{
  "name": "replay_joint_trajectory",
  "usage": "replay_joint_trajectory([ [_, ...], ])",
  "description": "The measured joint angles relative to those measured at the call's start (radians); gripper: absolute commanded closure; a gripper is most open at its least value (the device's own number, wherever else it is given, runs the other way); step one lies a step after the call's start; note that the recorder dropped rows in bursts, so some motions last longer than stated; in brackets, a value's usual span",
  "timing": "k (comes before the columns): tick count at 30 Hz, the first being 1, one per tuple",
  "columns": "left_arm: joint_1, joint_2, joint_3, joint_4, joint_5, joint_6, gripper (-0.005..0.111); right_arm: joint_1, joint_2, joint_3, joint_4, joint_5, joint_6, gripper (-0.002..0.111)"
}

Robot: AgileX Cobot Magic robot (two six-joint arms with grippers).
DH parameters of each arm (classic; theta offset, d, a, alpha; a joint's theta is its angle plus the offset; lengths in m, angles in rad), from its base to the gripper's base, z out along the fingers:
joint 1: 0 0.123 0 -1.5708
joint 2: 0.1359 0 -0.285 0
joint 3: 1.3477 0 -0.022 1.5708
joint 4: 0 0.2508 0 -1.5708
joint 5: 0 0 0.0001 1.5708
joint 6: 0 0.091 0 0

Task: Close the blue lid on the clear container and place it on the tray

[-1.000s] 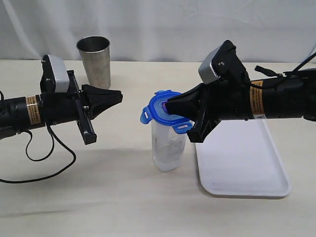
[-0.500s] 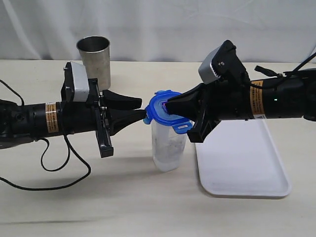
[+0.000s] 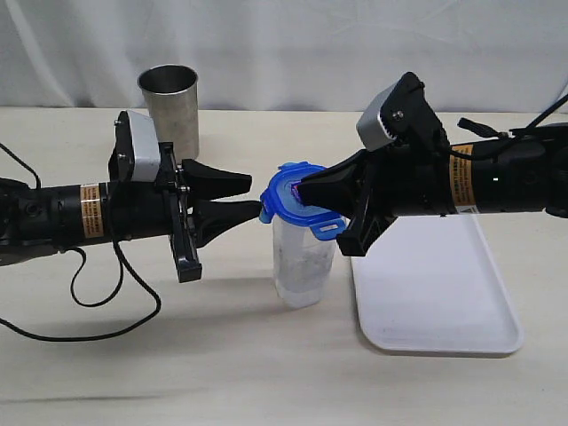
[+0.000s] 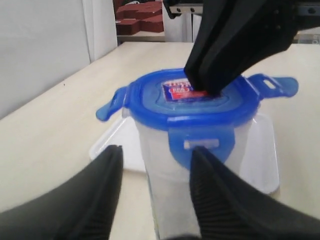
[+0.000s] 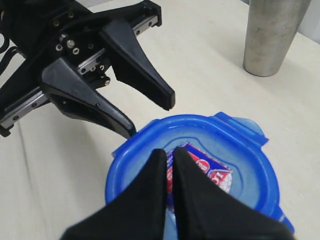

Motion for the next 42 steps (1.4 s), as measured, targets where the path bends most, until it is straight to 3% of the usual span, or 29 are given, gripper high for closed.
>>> replay_joint_trajectory([
  [3,0.028,0.0,0.0,0.078,0.063,-0.042,0.038,0.0,0.0,0.0,-0.001,0.0,0.0,0.104],
  [7,0.047,0.0,0.0,0.166,0.106,-0.079,0.032,0.0,0.0,0.0,-0.001,0.0,0.0,0.104],
  [11,0.004,0.014,0.0,0.13,0.134,-0.071,0.028,0.0,0.0,0.0,-0.001,0.0,0.0,0.104],
  [16,-0.073,0.053,-0.005,0.005,0.227,-0.053,0.029,0.0,0.0,0.0,-0.001,0.0,0.002,0.104],
  [24,-0.173,0.121,-0.078,-0.082,0.255,-0.032,0.029,0.0,0.0,0.0,-0.001,0.0,0.007,0.104],
  [42,-0.257,0.205,-0.219,-0.131,0.268,-0.03,0.029,0.0,0.0,0.0,0.001,0.01,0.01,0.104],
])
